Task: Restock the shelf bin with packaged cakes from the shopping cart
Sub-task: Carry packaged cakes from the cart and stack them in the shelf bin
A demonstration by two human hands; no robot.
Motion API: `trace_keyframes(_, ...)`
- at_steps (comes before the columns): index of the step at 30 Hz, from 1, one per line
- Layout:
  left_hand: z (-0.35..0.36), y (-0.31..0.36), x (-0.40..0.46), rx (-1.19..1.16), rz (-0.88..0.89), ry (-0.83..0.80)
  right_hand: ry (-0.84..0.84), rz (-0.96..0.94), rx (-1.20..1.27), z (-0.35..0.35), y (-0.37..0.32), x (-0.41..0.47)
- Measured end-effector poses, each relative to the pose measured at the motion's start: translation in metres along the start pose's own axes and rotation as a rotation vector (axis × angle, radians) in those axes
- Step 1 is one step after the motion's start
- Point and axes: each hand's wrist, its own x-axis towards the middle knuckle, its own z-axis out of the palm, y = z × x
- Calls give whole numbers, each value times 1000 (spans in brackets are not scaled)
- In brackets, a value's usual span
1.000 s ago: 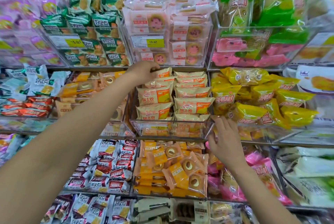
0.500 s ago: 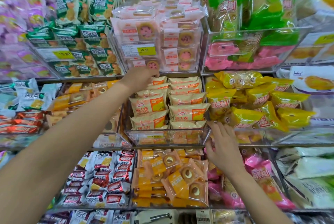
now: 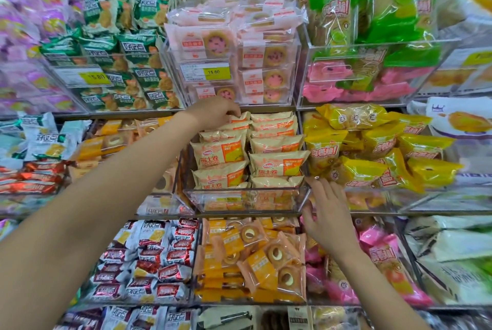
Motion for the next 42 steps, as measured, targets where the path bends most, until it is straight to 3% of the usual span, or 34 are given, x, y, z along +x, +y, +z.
trace_keyframes(6, 16, 28, -29, -204, -164, 269, 17, -22, 23, -2, 0, 1)
trace_keyframes(11, 39, 40, -26, -163, -234, 134, 35, -30, 26, -1, 0, 0)
trace_keyframes(20, 59, 25, -17, -184, -70, 113, 24, -22, 3, -1, -1, 1)
trace_keyframes(26, 62, 29, -15, -159, -86, 124, 46, -36, 5, 0, -1, 0)
trace_keyframes(29, 55, 30, -21, -262, -95, 119, 22, -30, 6, -1, -1, 0)
trace_keyframes(33, 38, 34, -50, -407, -79, 380, 0, -31, -5, -2, 0, 0)
trace_keyframes(36, 35, 46, -88, -382, -23, 515, -3, -29, -8, 0, 0, 0)
trace_keyframes(42, 72, 49, -133, -7, 72, 248, 19, -34, -17, 0, 0, -1)
